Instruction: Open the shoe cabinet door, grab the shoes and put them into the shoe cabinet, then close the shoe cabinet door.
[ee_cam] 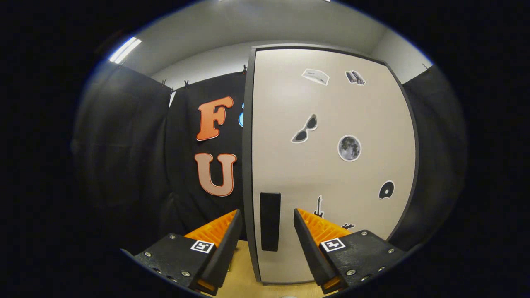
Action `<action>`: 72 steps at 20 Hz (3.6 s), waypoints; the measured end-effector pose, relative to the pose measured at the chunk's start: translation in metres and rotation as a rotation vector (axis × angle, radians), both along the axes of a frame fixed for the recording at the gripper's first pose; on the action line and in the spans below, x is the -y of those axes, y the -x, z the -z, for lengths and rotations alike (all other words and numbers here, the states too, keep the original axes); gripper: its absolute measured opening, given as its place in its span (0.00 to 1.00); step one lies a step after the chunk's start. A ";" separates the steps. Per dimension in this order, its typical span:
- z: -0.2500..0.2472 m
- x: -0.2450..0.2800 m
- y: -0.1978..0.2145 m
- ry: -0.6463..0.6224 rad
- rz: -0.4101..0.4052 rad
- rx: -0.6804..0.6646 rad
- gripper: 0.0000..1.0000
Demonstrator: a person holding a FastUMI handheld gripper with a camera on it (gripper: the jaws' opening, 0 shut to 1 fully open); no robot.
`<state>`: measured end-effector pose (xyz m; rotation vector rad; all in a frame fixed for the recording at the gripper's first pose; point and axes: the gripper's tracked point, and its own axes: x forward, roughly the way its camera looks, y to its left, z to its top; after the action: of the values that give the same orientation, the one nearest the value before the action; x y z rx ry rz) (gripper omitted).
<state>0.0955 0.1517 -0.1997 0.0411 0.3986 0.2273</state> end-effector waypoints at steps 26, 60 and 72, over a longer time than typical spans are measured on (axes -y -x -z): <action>0.038 0.015 0.039 0.000 0.039 -0.187 0.22; 0.015 0.213 0.155 -0.088 0.503 -0.178 0.11; 0.004 0.233 0.199 -0.112 0.646 -0.116 0.07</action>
<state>-0.1038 -0.0814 -0.2038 0.2896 0.4681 -0.3925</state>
